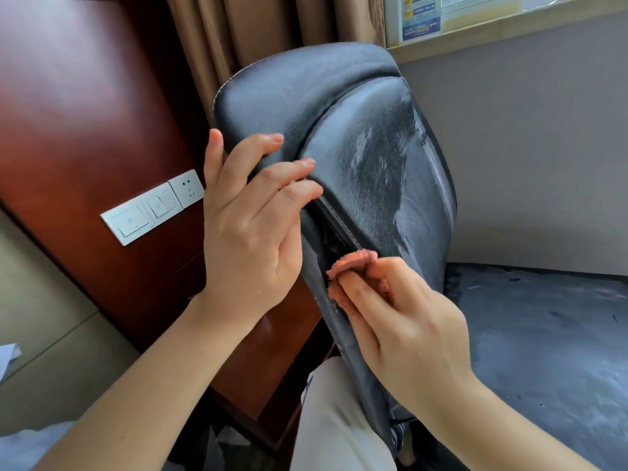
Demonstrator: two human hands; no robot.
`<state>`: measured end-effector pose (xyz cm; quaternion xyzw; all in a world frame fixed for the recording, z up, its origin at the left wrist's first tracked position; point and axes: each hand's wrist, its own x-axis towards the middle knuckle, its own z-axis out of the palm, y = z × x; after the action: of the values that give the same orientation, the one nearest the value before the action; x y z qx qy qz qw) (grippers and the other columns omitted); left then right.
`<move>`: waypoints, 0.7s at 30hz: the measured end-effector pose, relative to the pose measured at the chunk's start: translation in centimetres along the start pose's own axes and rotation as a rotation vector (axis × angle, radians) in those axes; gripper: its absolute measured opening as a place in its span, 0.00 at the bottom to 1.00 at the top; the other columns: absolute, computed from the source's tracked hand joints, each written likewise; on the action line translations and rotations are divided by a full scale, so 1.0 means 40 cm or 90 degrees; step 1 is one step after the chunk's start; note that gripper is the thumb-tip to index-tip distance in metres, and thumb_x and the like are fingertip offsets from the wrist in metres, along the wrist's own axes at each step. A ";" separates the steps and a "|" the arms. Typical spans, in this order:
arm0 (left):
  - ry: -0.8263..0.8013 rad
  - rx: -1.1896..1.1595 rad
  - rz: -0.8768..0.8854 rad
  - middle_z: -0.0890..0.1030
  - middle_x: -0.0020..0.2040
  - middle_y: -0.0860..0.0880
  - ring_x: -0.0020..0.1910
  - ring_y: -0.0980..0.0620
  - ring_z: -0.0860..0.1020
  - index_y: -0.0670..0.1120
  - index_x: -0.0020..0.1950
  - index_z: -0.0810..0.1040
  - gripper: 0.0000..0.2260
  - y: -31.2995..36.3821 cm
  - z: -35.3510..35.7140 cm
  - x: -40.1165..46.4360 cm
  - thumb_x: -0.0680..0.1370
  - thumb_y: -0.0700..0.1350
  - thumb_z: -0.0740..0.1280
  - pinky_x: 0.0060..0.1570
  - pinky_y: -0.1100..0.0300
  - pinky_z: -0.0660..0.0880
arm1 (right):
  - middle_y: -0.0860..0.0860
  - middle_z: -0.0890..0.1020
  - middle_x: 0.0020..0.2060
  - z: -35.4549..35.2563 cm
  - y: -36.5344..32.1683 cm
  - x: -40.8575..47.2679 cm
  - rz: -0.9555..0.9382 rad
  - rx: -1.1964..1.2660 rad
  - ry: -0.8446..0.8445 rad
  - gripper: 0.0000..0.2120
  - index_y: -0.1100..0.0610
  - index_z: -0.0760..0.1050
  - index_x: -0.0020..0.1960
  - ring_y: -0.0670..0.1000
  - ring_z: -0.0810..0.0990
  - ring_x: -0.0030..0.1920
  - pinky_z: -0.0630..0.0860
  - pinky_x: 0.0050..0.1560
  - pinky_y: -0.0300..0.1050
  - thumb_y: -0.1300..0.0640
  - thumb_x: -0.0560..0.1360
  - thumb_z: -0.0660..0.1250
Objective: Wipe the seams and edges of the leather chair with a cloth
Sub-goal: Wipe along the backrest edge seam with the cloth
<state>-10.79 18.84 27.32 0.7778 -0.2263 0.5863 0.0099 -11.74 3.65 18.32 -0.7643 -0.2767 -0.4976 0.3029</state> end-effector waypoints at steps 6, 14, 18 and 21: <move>-0.015 -0.002 0.002 0.83 0.50 0.44 0.59 0.44 0.72 0.37 0.43 0.83 0.12 0.004 -0.014 0.000 0.77 0.33 0.60 0.72 0.45 0.51 | 0.50 0.81 0.41 0.004 -0.028 0.056 0.042 0.009 0.059 0.07 0.52 0.82 0.50 0.50 0.78 0.35 0.72 0.25 0.43 0.56 0.77 0.65; -0.031 -0.032 -0.012 0.81 0.54 0.45 0.62 0.43 0.70 0.38 0.45 0.83 0.14 0.023 -0.019 -0.012 0.78 0.34 0.58 0.72 0.46 0.51 | 0.49 0.81 0.40 -0.012 -0.018 0.017 0.020 -0.011 0.030 0.09 0.52 0.82 0.51 0.49 0.78 0.34 0.72 0.27 0.42 0.54 0.79 0.63; -0.068 -0.060 -0.020 0.77 0.59 0.46 0.65 0.42 0.68 0.38 0.47 0.83 0.15 0.029 -0.032 -0.027 0.79 0.35 0.55 0.72 0.42 0.56 | 0.51 0.79 0.39 -0.004 -0.034 0.066 0.024 -0.022 0.057 0.08 0.52 0.82 0.51 0.51 0.77 0.33 0.71 0.25 0.44 0.56 0.78 0.64; -0.104 -0.089 -0.024 0.76 0.61 0.42 0.67 0.40 0.67 0.37 0.49 0.83 0.15 0.029 -0.039 -0.042 0.79 0.34 0.55 0.64 0.36 0.64 | 0.49 0.81 0.42 0.002 -0.024 0.020 0.021 -0.018 0.041 0.08 0.52 0.82 0.52 0.50 0.78 0.36 0.73 0.28 0.42 0.56 0.78 0.64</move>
<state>-12.98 18.81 25.99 0.8243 -0.2523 0.5036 0.0567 -12.12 4.46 19.22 -0.7564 -0.2471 -0.5209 0.3090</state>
